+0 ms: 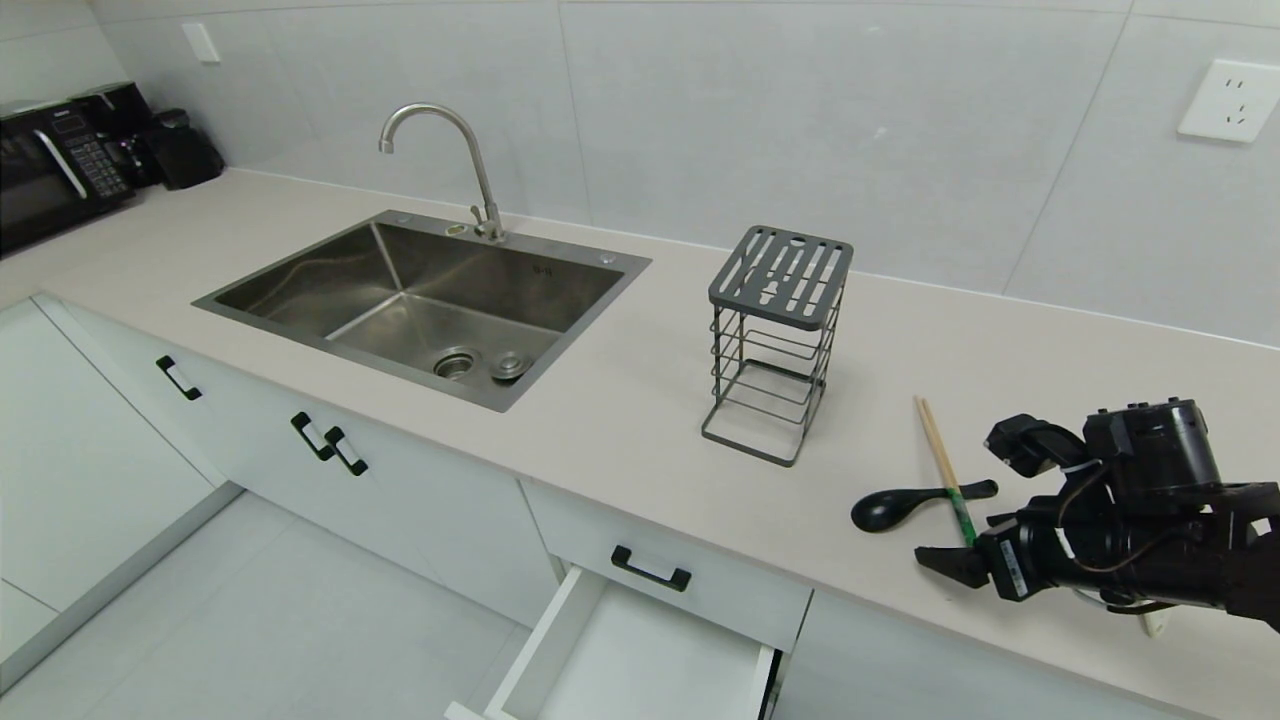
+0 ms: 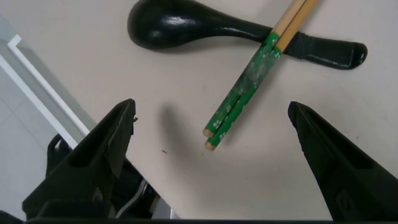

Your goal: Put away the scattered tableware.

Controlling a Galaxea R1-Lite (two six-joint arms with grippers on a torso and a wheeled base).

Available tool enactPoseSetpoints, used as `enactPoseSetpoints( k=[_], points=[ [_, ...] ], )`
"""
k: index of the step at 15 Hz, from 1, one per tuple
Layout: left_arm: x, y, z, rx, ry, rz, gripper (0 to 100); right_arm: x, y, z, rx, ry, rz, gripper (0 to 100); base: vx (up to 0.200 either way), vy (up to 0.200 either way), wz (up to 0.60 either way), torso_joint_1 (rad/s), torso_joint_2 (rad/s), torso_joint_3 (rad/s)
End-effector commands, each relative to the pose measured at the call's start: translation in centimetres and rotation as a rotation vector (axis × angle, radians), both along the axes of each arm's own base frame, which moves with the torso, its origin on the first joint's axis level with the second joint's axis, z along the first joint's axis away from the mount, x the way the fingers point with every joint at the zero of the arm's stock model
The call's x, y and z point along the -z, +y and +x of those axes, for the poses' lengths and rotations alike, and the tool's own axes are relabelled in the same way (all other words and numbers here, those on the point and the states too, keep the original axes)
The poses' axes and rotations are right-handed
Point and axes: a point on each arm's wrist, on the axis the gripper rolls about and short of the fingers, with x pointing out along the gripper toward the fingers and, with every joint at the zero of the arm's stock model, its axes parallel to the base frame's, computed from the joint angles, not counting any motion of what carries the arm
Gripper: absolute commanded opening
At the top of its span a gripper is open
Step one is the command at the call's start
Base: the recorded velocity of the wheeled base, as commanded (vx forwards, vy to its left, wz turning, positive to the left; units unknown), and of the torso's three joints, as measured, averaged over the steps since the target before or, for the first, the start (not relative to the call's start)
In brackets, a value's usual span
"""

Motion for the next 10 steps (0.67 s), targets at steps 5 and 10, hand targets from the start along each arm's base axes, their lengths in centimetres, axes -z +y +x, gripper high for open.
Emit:
enactPoseSetpoints(
  k=[5, 10],
  points=[
    [0.0, 0.0, 0.0, -0.001, 0.001, 0.0, 100, 0.9, 0.2, 1.0, 0.005, -0.013, -0.003, 100, 0.0, 0.0, 0.0, 0.0, 0.0, 0.0],
    [0.0, 0.0, 0.0, -0.001, 0.001, 0.0, 100, 1.0, 0.3, 1.3, 0.005, -0.019, -0.001, 100, 0.0, 0.0, 0.0, 0.0, 0.0, 0.0]
  ],
)
